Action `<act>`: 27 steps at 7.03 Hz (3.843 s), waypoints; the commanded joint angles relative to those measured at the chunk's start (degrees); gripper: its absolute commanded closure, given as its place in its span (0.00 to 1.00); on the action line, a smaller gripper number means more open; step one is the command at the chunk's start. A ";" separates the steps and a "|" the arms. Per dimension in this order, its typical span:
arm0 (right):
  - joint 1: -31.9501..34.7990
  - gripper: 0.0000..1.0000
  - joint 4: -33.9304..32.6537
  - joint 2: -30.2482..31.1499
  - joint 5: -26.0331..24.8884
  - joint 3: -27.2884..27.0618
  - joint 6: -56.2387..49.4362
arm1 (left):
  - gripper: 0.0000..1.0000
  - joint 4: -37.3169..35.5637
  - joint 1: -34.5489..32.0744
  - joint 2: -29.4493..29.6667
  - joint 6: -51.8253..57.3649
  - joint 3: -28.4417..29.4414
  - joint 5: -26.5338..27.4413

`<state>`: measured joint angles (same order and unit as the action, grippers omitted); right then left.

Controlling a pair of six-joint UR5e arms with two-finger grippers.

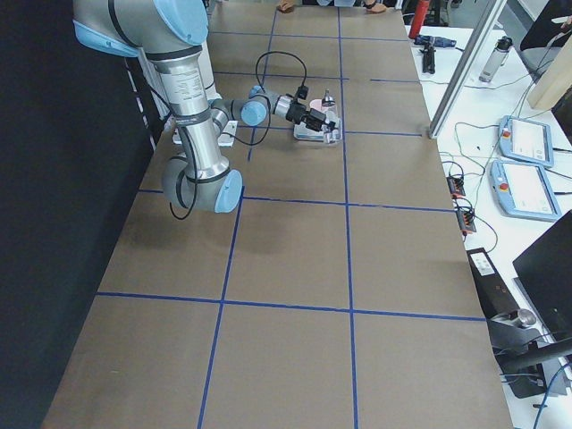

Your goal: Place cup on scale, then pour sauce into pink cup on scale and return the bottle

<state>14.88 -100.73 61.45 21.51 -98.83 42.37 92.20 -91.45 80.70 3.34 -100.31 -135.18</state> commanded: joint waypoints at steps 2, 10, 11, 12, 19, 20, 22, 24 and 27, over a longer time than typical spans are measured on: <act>-0.20 1.00 -2.78 -1.16 -4.80 3.38 -1.24 | 0.00 -0.09 0.04 0.07 0.00 0.29 0.00; -0.56 1.00 -15.90 -5.12 -11.57 3.47 -9.84 | 0.00 -0.18 0.13 0.07 0.00 1.78 -0.09; -0.55 1.00 -15.90 -5.03 -11.92 3.82 -9.94 | 0.00 -0.18 0.13 -0.01 0.00 2.04 -0.18; -0.38 1.00 -15.99 -5.03 -13.23 4.43 -10.03 | 0.00 -0.18 0.13 0.07 0.00 2.13 -0.18; -0.12 1.00 -15.99 -3.71 -15.62 4.35 -12.67 | 0.00 -0.18 0.13 0.07 0.09 2.40 -0.35; -0.12 1.00 -15.99 -3.71 -15.70 4.35 -12.67 | 0.00 -0.18 0.13 0.07 0.09 2.40 -0.35; -0.12 1.00 -15.99 -3.62 -15.71 4.35 -12.67 | 0.00 -0.18 0.13 0.07 0.09 2.49 -0.27; -0.03 1.00 -15.99 -3.45 -16.06 4.35 -12.67 | 0.00 -0.18 0.13 0.07 0.09 2.49 -0.26; -0.03 1.00 -15.90 -3.36 -16.23 4.35 -12.67 | 0.00 -0.18 0.13 0.07 0.09 2.75 -0.35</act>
<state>14.85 -116.70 58.08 5.34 -94.48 29.71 92.02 -91.32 80.77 3.43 -97.68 -135.50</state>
